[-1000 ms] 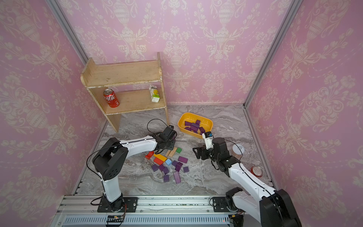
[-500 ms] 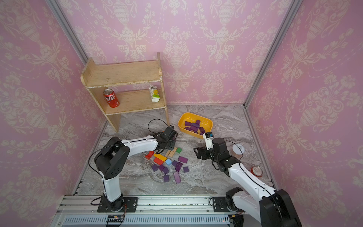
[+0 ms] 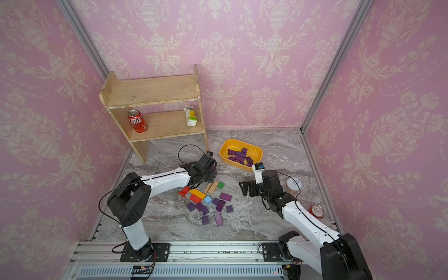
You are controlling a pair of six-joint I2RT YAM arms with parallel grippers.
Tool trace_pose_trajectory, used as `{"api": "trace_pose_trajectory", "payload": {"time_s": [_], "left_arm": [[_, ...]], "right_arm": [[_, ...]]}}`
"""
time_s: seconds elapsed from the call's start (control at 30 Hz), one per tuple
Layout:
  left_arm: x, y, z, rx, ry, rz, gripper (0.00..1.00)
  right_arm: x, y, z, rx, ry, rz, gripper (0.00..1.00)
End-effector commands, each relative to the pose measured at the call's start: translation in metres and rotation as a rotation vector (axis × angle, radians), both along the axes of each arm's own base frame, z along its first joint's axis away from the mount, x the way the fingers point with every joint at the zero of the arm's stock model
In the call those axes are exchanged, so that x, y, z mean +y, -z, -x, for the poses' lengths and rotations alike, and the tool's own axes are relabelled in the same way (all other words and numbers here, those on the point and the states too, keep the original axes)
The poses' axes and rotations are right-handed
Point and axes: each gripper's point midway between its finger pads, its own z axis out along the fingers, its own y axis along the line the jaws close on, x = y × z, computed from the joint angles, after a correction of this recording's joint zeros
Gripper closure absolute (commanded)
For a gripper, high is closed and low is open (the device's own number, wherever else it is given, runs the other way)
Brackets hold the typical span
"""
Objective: Pick purple bricks into the storage bin
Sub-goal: Pick up the building block from the center of the board, then place the building block in the storage box.
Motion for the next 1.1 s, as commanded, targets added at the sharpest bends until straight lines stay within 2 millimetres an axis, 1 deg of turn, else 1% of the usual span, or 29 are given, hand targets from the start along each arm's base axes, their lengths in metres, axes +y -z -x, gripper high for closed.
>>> {"api": "trace_pose_trajectory", "payload": {"time_s": [0.0, 0.07, 0.27, 0.37, 0.57, 0.77, 1.0, 1.07], "left_arm": [[-0.012, -0.021, 0.000, -0.029, 0.023, 0.059, 0.77], [-0.017, -0.028, -0.003, -0.043, 0.033, 0.069, 0.77], [-0.042, -0.050, -0.017, -0.080, 0.082, 0.117, 0.77], [-0.056, -0.062, -0.028, -0.106, 0.107, 0.137, 0.77], [-0.088, -0.076, -0.055, -0.144, 0.151, 0.171, 0.77], [-0.114, -0.078, -0.082, -0.171, 0.187, 0.160, 0.77], [-0.131, -0.070, -0.110, -0.189, 0.229, 0.091, 0.76], [-0.134, -0.069, -0.117, -0.190, 0.227, 0.086, 0.73]], "right_arm": [[-0.019, 0.012, -0.002, 0.020, 0.101, 0.063, 0.00], [-0.025, 0.013, -0.002, 0.018, 0.130, 0.080, 0.00], [-0.039, 0.009, -0.001, -0.019, 0.207, 0.089, 0.00], [-0.041, 0.007, 0.001, -0.045, 0.214, 0.081, 0.00], [-0.040, 0.007, 0.001, -0.052, 0.208, 0.081, 0.00], [-0.040, 0.011, 0.000, -0.036, 0.200, 0.093, 0.00], [-0.039, 0.012, 0.000, -0.046, 0.187, 0.106, 0.00], [-0.040, 0.012, 0.000, -0.045, 0.189, 0.112, 0.00]]}}
